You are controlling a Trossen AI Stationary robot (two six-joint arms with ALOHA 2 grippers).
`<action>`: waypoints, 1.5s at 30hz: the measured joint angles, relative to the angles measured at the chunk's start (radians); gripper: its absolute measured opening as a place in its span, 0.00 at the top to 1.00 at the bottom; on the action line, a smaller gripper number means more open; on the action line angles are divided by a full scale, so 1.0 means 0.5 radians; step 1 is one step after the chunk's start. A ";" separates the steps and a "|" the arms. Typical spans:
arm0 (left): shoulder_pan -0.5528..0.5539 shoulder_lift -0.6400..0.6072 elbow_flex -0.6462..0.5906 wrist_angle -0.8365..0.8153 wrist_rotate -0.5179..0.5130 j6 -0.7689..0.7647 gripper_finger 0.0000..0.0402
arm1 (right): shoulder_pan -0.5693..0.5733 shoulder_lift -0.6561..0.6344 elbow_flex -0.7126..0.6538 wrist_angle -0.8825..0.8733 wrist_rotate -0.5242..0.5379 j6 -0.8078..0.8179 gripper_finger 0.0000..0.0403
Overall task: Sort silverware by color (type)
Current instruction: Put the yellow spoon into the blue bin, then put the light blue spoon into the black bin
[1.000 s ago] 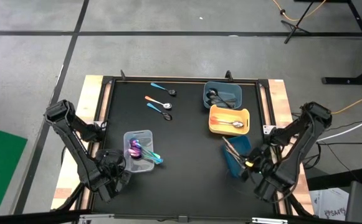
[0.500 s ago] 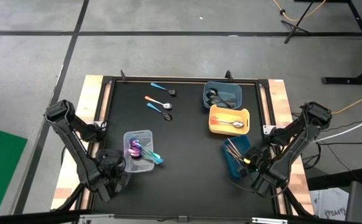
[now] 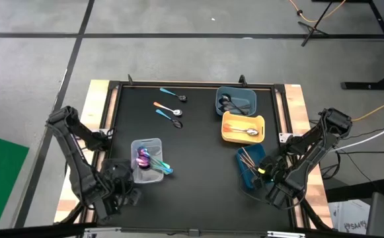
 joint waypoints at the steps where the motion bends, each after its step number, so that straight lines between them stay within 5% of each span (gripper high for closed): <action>1: 0.007 0.000 0.042 0.001 -0.126 0.050 0.73 | 0.000 0.000 0.000 0.000 0.000 0.000 1.00; 8: 0.143 -0.001 0.271 0.057 -0.847 0.548 0.73 | 0.000 0.000 0.000 -0.001 -0.004 -0.001 1.00; 15: 0.423 -0.001 0.317 0.151 -0.891 1.017 0.73 | 0.000 0.000 0.000 -0.002 -0.027 -0.001 1.00; 28: 1.059 -0.001 0.317 0.171 -0.402 1.864 0.73 | 0.000 0.000 0.000 -0.002 -0.055 -0.002 0.83; 45: 1.782 -0.001 0.317 0.171 0.154 3.061 0.73 | -0.001 0.000 0.092 -0.150 -0.070 -0.004 0.82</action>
